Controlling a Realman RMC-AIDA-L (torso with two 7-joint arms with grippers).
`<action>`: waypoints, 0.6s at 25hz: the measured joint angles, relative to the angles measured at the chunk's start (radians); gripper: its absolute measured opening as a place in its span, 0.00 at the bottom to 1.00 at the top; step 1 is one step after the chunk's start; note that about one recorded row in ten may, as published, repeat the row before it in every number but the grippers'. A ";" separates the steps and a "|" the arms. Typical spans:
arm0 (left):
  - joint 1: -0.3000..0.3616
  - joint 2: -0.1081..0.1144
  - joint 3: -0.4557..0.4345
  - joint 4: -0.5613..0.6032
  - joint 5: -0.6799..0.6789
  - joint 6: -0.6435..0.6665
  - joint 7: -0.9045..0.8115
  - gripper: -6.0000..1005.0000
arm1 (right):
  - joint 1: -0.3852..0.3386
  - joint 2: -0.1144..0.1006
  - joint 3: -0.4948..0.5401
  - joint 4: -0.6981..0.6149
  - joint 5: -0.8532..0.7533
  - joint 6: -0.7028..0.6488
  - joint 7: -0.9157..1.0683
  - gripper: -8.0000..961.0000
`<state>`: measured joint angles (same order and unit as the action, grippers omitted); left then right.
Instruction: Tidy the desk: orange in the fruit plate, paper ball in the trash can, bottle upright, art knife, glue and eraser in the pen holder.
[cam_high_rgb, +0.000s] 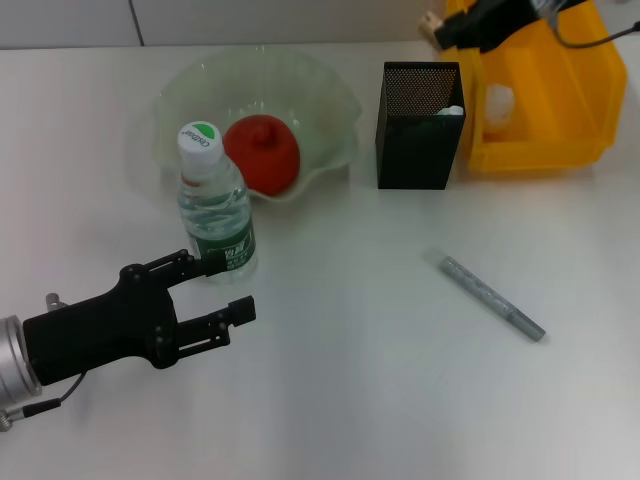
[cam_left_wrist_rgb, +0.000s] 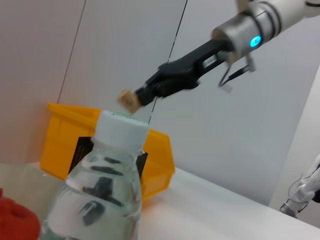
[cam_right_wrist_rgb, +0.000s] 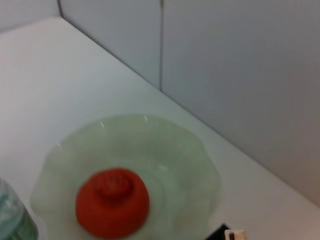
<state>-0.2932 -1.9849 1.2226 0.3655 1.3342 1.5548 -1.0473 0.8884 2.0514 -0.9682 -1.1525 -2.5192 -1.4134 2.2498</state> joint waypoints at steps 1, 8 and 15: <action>0.001 0.000 0.000 -0.001 0.000 0.008 0.000 0.76 | 0.014 0.004 -0.002 0.030 -0.027 0.015 0.001 0.12; 0.002 -0.001 0.000 -0.004 0.000 0.013 0.002 0.76 | 0.052 0.024 -0.053 0.147 -0.113 0.072 0.020 0.15; 0.005 -0.004 0.000 -0.004 0.001 0.011 0.010 0.76 | 0.040 0.027 -0.079 0.133 -0.109 0.095 0.026 0.24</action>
<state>-0.2881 -1.9892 1.2226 0.3620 1.3349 1.5659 -1.0376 0.9280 2.0782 -1.0471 -1.0190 -2.6279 -1.3187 2.2754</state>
